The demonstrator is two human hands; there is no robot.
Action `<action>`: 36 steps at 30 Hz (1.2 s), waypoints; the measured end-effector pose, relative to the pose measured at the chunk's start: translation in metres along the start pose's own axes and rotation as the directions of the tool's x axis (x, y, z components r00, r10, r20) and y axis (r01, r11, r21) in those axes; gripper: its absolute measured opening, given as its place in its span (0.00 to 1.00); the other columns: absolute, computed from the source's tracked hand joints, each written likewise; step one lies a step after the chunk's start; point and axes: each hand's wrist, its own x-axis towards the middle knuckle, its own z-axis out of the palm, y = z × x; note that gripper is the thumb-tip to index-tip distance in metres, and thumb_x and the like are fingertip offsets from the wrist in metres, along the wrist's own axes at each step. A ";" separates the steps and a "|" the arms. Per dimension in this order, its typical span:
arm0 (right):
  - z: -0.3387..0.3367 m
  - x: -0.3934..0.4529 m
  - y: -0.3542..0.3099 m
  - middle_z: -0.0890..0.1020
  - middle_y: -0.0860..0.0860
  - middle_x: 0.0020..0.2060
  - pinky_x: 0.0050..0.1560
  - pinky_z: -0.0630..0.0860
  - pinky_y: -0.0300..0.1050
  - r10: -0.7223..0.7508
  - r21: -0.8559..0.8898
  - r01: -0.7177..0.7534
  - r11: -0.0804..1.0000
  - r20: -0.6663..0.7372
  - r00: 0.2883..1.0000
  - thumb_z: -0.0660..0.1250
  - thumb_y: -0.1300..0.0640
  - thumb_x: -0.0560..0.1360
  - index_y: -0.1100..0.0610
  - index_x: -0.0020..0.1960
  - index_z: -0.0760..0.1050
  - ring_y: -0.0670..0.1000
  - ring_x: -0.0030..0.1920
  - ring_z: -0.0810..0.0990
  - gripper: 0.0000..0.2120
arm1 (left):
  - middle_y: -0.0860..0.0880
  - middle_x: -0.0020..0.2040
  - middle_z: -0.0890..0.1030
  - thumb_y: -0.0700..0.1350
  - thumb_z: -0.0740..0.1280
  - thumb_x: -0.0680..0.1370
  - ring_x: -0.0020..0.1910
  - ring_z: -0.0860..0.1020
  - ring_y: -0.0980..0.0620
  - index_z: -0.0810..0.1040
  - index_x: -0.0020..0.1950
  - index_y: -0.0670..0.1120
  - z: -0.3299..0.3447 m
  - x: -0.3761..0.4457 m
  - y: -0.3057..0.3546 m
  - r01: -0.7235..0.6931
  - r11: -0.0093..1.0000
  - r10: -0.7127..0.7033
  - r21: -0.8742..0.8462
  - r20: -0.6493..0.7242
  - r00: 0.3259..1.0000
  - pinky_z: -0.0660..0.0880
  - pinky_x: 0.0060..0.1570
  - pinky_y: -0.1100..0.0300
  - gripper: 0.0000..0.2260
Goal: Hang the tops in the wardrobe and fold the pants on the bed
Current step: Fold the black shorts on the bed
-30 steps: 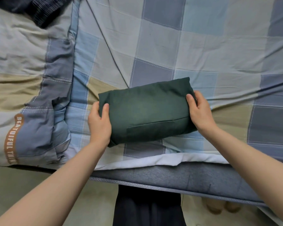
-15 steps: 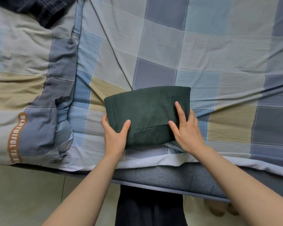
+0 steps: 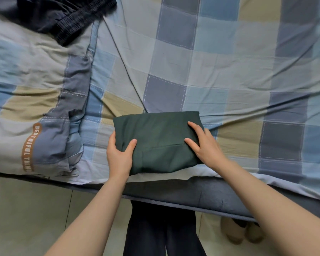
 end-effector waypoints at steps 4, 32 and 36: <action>-0.042 -0.061 -0.021 0.72 0.53 0.57 0.61 0.71 0.53 -0.024 0.087 0.027 0.996 -0.037 0.999 0.60 0.41 0.77 0.38 0.73 0.58 0.56 0.59 0.74 0.26 | 0.51 0.66 0.76 0.44 0.72 0.76 0.63 0.75 0.55 0.69 0.72 0.46 -0.026 -0.043 0.044 -0.030 1.000 0.030 -0.002 0.024 0.999 0.71 0.65 0.59 0.26; -0.135 -0.448 -0.183 0.78 0.49 0.62 0.62 0.73 0.50 0.665 0.675 -0.122 0.728 -0.652 0.363 0.67 0.48 0.75 0.51 0.70 0.67 0.52 0.62 0.76 0.25 | 0.75 0.64 0.68 0.44 0.70 0.77 0.64 0.70 0.71 0.61 0.74 0.66 -0.151 -0.245 0.311 -0.575 0.801 0.483 -0.168 0.748 0.455 0.68 0.60 0.74 0.31; -0.104 -0.511 -0.185 0.76 0.50 0.65 0.61 0.68 0.37 0.738 0.727 -0.138 0.672 -0.646 0.192 0.67 0.52 0.76 0.54 0.72 0.67 0.50 0.64 0.74 0.25 | 0.60 0.65 0.69 0.46 0.73 0.75 0.65 0.69 0.65 0.65 0.72 0.64 -0.147 -0.279 0.304 -0.733 0.666 0.447 -0.140 0.861 0.242 0.66 0.63 0.65 0.30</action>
